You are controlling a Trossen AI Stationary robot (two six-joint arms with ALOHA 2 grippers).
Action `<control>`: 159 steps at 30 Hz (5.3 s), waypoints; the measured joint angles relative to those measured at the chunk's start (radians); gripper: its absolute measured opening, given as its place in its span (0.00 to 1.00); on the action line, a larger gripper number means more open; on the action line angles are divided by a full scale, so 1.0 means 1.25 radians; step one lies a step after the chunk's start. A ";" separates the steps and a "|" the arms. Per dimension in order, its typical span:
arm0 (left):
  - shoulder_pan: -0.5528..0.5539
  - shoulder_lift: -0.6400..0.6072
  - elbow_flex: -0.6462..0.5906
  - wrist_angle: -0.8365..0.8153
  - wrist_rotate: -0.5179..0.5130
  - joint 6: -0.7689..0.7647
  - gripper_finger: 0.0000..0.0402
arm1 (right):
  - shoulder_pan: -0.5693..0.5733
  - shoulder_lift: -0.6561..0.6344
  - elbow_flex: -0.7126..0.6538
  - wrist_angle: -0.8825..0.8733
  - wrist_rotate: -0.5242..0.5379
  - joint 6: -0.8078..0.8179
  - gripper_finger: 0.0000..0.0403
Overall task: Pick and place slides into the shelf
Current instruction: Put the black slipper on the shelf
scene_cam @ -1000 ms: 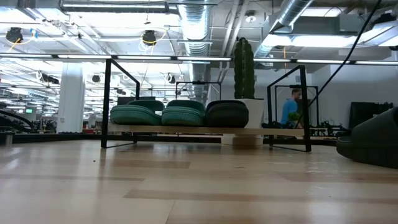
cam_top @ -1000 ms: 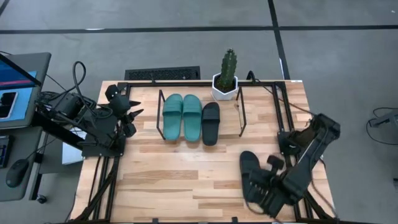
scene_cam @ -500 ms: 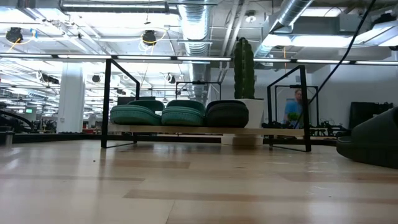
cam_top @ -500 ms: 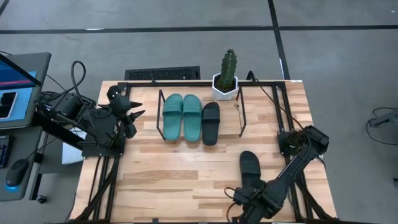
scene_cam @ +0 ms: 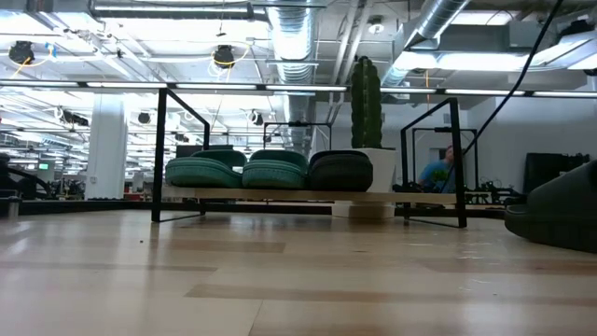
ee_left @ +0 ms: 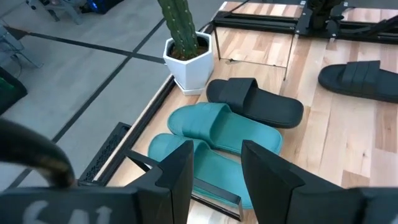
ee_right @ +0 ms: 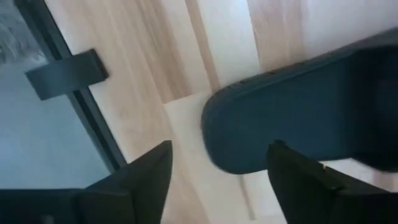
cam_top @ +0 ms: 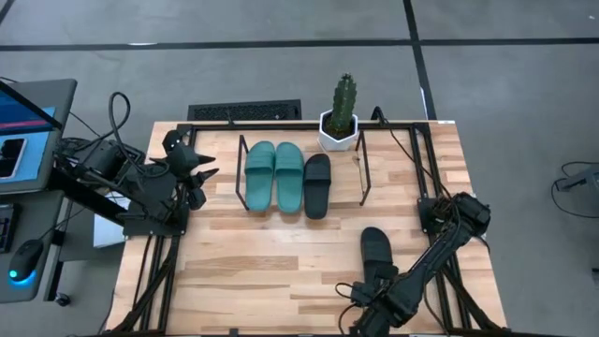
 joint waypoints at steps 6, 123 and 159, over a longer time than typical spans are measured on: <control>0.000 0.003 0.000 0.000 0.003 0.000 0.31 | -0.012 -0.001 -0.064 0.036 -0.023 -0.042 0.64; -0.001 0.013 -0.023 -0.011 0.087 0.013 0.31 | -0.210 0.035 0.347 -0.313 0.193 -0.377 0.00; -0.001 0.012 -0.023 -0.023 0.087 -0.023 0.31 | -0.370 -0.095 0.182 -0.312 0.347 -0.515 0.00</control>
